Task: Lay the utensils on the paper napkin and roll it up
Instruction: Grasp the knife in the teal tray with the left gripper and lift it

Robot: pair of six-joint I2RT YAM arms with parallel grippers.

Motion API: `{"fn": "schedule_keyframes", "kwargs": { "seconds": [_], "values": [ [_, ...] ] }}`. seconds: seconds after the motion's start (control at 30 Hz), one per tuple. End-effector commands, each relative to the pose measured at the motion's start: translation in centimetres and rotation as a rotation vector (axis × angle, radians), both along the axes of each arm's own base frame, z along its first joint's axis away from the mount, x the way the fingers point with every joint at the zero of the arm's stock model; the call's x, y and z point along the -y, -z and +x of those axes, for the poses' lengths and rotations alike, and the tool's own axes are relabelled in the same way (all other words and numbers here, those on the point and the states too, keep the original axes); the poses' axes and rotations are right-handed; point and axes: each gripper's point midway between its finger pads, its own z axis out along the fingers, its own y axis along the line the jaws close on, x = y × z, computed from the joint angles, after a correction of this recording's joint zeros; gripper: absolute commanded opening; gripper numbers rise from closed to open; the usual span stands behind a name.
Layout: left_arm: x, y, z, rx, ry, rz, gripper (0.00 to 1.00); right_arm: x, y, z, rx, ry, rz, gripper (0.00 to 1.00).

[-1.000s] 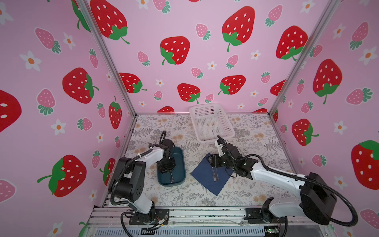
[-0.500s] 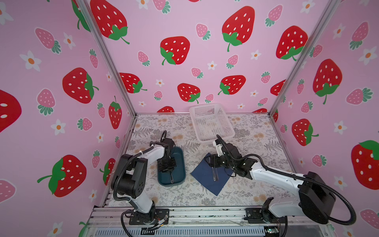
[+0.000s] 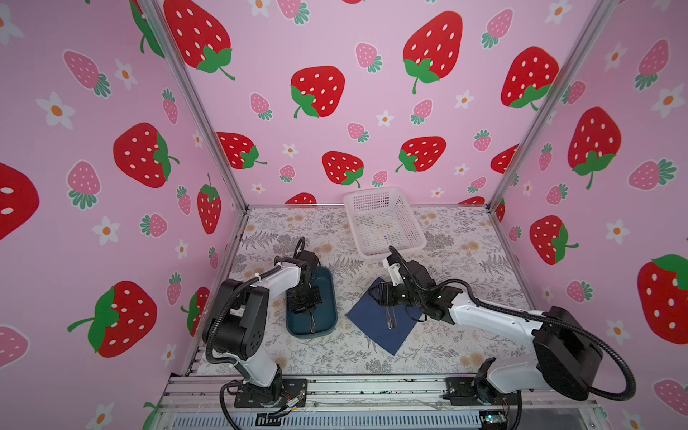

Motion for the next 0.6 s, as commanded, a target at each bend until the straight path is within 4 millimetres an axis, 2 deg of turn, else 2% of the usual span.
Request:
{"fn": "schedule_keyframes", "kwargs": {
  "seconds": [0.0, 0.57],
  "values": [
    [-0.2, -0.6, -0.7, -0.008, -0.003, 0.015, 0.09, 0.1, -1.6, 0.4, 0.047, 0.02, 0.02, 0.59],
    [1.0, -7.2, 0.0, 0.092, 0.001, -0.061, 0.11, 0.6, -1.9, 0.7, 0.059, 0.051, 0.025, 0.59]
  ]
}}
